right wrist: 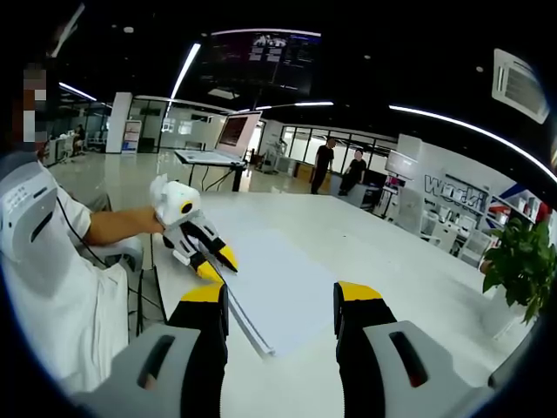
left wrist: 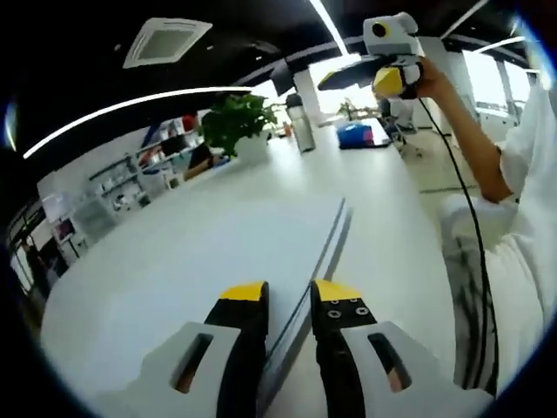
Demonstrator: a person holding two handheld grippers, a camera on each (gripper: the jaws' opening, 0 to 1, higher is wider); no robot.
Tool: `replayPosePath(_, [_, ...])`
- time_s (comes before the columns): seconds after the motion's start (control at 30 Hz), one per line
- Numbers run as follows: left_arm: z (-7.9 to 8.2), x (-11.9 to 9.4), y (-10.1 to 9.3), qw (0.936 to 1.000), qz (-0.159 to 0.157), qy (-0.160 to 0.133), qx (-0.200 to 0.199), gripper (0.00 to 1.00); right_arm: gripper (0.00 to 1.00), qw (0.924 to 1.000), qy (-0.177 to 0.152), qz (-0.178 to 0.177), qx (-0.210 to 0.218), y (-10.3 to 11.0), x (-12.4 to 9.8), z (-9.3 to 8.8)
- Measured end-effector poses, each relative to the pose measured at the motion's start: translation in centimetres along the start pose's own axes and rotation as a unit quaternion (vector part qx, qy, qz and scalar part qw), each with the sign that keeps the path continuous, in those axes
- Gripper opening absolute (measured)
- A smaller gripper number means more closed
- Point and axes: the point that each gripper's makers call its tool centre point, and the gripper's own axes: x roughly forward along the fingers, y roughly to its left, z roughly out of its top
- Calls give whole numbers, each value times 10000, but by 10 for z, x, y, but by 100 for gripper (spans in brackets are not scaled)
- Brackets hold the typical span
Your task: Grasp the top corner of one sheet in the document stack and pull a single sheet out from the document stack, separating that one sheet from the rest and lifting it clear until the single sheet is fully removed from the stack
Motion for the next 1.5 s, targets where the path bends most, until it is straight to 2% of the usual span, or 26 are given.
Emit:
replayPosePath(0.13, [-1, 0, -5, 9997, -153, -41, -199, 12, 48, 10000, 4, 9, -8, 0, 0, 0])
replayPosePath(0.2, [-1, -1, -7, 9990, -258, -49, -368, 5, 48, 10000, 3, 8, -5, 0, 0, 0])
replayPosePath(0.33, [-1, -2, -8, 9986, -267, -52, -452, 4, 48, 10000, 6, 17, -9, 1, 0, 0])
replayPosePath(0.67, [5, -9, -15, 9997, -161, 4, -170, 3, 48, 10000, 11, 22, -15, 1, 0, -1])
replayPosePath(0.83, [6, -12, -18, 9998, -109, 172, 88, 3, 48, 10000, 11, 21, -11, 0, 0, 0])
replayPosePath(0.87, [7, -11, -14, 9997, -114, 177, 109, 3, 48, 10000, 13, 20, -14, 0, 0, 0])
replayPosePath(1.0, [12, -13, -22, 9992, -142, 223, 284, 3, 48, 10000, 16, 29, -27, 0, -1, 0])
replayPosePath(1.13, [8, -11, -26, 9979, -124, 386, 499, 3, 48, 10000, 30, 29, -26, -1, 0, -1])
replayPosePath(1.4, [-3, -7, -20, 9979, -185, 482, 394, 4, 48, 10000, 19, 30, -15, -1, -1, 0])
replayPosePath(1.5, [-3, -7, -15, 9984, -145, 445, 325, 9, 48, 10000, 24, 30, -23, -1, 0, 0])
